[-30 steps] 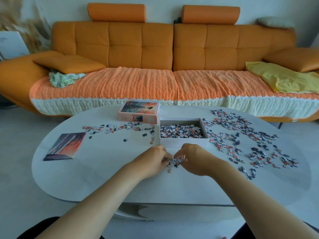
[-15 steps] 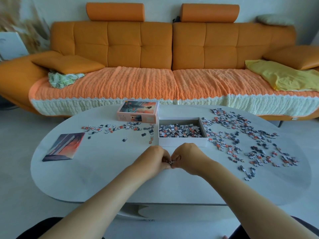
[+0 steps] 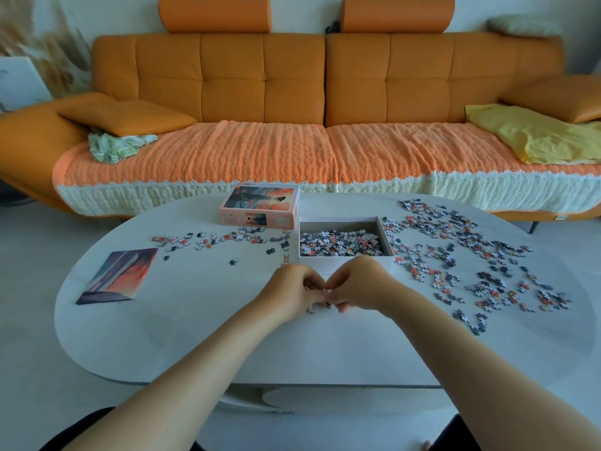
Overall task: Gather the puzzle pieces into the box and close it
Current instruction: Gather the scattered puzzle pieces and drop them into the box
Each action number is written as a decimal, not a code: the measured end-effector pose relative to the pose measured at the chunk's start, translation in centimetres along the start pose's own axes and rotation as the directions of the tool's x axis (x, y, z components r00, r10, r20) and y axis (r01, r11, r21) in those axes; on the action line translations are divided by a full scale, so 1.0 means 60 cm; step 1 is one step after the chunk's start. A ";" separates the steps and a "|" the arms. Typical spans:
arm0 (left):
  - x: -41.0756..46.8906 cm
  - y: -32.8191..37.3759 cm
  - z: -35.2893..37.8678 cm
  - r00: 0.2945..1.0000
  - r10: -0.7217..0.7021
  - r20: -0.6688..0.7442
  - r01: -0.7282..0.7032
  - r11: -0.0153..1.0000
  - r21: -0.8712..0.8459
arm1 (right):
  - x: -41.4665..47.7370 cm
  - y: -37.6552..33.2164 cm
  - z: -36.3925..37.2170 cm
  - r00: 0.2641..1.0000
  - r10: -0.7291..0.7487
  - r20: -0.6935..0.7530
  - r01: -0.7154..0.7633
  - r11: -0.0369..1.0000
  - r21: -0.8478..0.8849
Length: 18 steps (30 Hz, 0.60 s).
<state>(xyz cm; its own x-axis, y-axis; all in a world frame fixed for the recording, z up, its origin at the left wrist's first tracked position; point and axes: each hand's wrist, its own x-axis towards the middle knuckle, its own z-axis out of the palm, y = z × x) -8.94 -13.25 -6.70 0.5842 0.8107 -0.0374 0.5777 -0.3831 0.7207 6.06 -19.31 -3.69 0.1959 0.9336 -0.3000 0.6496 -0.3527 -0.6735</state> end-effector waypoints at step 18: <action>0.097 0.018 -0.049 0.956 0.247 -0.158 -0.207 0.951 0.229 | 0.076 0.012 -0.047 0.884 -0.282 -0.372 0.253 0.959 -0.126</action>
<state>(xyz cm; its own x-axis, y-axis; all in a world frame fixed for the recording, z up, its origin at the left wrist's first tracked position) -6.61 -7.64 -4.09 0.6111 0.7506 0.2512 0.5590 -0.6340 0.5344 9.50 -15.13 -3.63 0.2628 0.9486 0.1761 0.7652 -0.0938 -0.6370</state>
